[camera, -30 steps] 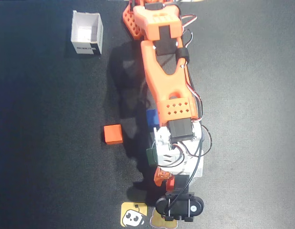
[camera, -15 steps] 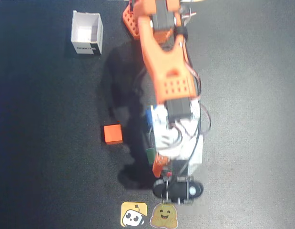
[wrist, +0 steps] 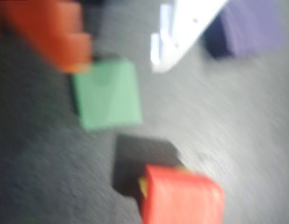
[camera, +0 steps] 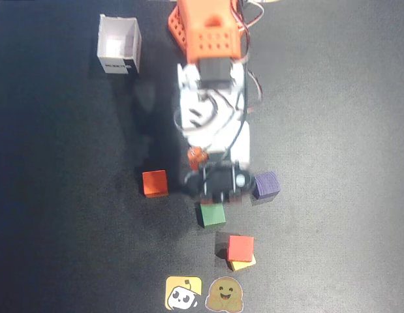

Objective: Put the red cube on top of the yellow cube.

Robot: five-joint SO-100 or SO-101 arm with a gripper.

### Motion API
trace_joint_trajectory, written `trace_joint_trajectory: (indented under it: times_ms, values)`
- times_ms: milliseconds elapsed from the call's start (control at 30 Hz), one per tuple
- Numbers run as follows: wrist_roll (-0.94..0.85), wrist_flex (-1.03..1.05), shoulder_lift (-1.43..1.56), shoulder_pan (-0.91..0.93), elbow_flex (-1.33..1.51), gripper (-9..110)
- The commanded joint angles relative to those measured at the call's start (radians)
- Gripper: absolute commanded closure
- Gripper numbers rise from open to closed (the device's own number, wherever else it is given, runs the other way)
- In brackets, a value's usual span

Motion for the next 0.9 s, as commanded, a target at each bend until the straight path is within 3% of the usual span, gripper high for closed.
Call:
trace_joint_trajectory:
  times_ms: [0, 500, 867]
  values:
    - [-0.064, -0.054, 0.109, 0.037, 0.087, 101]
    - [-0.083, -0.115, 0.436, 0.063, 0.46, 101]
    - [-0.055, 0.025, 0.719, 0.061, 0.617, 101]
